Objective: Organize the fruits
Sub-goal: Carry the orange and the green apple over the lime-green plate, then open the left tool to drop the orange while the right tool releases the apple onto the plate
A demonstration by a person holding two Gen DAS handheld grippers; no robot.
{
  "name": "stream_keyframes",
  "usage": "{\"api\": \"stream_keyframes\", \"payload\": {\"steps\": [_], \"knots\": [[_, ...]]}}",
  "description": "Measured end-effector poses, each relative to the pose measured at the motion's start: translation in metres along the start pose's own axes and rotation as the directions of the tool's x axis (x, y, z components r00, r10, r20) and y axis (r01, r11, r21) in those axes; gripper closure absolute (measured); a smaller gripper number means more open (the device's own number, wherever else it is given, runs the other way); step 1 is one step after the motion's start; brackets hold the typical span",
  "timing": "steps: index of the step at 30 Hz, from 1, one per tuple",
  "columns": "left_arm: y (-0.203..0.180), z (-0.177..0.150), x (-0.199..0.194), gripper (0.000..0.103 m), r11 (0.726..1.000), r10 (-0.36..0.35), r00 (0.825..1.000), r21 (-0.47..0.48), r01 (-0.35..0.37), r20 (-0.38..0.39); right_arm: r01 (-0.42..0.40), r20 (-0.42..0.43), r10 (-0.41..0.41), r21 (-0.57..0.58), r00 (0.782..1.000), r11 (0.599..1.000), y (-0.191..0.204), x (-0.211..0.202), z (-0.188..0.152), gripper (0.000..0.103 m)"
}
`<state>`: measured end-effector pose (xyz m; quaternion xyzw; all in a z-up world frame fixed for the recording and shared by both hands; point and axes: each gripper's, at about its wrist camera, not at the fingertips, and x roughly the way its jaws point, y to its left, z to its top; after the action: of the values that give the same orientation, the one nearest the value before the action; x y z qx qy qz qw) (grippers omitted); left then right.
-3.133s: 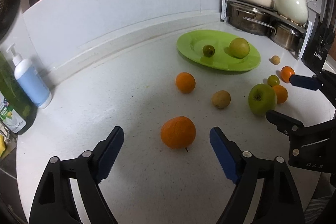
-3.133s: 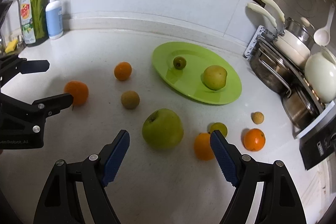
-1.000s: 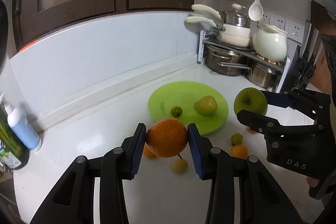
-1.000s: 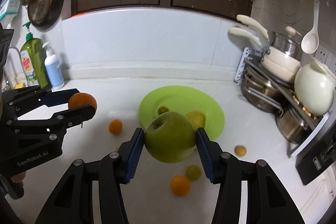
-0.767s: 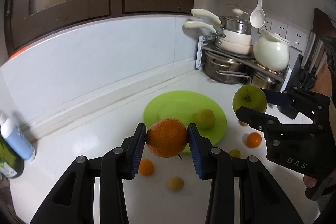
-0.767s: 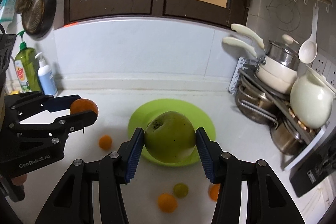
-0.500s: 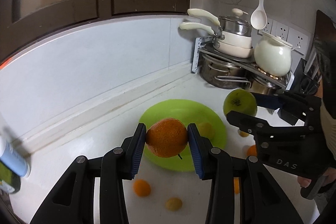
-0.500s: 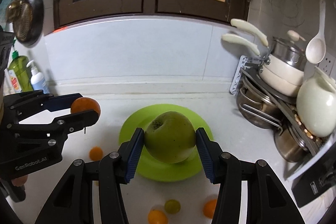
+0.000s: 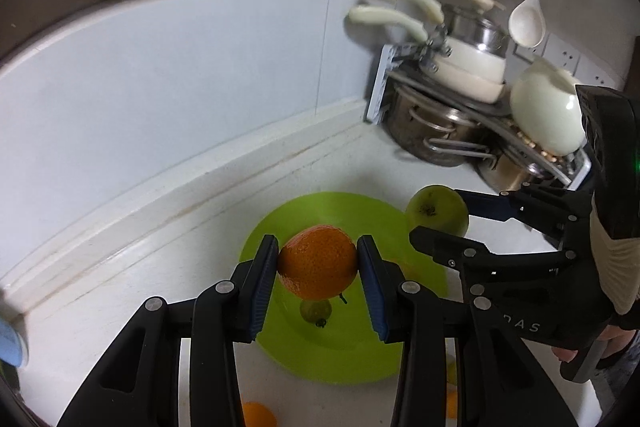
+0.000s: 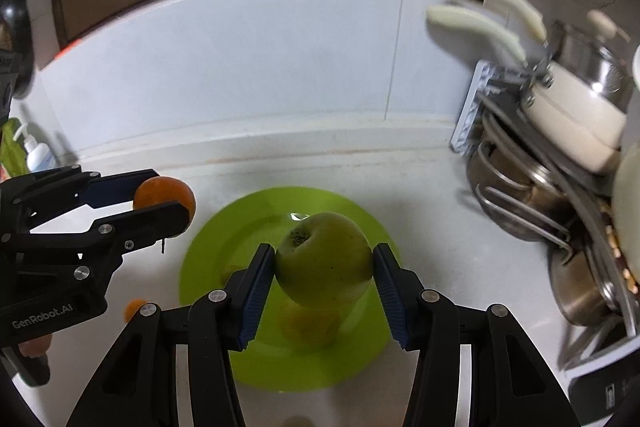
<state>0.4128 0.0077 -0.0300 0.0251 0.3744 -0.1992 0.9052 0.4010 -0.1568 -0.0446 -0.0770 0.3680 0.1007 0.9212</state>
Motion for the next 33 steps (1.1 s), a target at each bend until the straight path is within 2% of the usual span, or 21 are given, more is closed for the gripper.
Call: {"api": "stream_keyframes", "payload": {"steps": [9,18,26,33], "knots": [[0.008,0.001,0.062,0.063,1.0,-0.019,0.992,-0.021,0.016,-0.121,-0.016,-0.12,0.018,0.017,0.993,1.0,-0.015,0.054,-0.002,0.052],[0.013,-0.007,0.094,0.063,1.0,0.006,0.981,0.001,-0.006,-0.193,-0.025,-0.182,0.027,0.015,0.983,1.0,-0.018,0.079,-0.005,0.052],[0.012,-0.01,0.101,0.062,1.0,0.017,0.978,0.008,-0.015,-0.209,-0.036,-0.206,0.04,0.025,0.978,0.999,-0.018,0.09,-0.007,0.052],[0.012,-0.006,0.093,0.056,0.999,0.045,0.984,0.019,-0.042,-0.173,-0.025,-0.223,0.029,0.022,0.974,0.999,-0.017,0.092,-0.011,0.051]]}}
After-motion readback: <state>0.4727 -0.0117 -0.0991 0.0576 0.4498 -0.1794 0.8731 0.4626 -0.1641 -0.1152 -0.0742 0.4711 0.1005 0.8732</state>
